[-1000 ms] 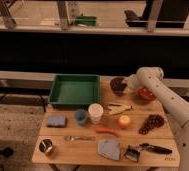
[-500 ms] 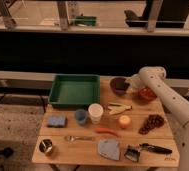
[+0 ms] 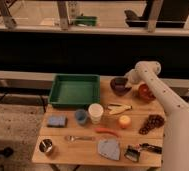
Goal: Wipe purple bowl with eraser
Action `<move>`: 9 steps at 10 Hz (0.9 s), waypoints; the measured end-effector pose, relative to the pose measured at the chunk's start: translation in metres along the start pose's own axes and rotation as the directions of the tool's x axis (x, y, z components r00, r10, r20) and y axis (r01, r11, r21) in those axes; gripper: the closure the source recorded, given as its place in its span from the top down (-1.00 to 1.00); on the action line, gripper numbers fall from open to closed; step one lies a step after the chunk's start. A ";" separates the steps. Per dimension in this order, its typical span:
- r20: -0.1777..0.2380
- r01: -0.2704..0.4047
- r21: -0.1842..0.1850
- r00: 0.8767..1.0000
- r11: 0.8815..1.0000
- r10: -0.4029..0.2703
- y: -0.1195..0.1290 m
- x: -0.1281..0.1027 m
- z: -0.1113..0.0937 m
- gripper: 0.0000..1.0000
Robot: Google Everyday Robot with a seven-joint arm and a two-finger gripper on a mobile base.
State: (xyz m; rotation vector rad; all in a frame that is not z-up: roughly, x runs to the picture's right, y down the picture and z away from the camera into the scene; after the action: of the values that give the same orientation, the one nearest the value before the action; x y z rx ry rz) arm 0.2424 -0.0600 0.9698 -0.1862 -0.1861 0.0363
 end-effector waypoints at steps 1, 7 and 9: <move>-0.004 0.004 0.000 1.000 1.000 -0.004 -0.003 -0.001 0.004 -1.00; 0.034 0.038 0.010 0.999 0.999 -0.039 -0.015 -0.037 0.021 -1.00; 0.049 0.046 0.015 0.998 0.999 -0.047 -0.011 -0.042 0.012 -1.00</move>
State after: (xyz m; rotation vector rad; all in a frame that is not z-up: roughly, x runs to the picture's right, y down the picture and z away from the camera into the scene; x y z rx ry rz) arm 0.1994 -0.0709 0.9761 -0.1670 -0.2394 -0.0042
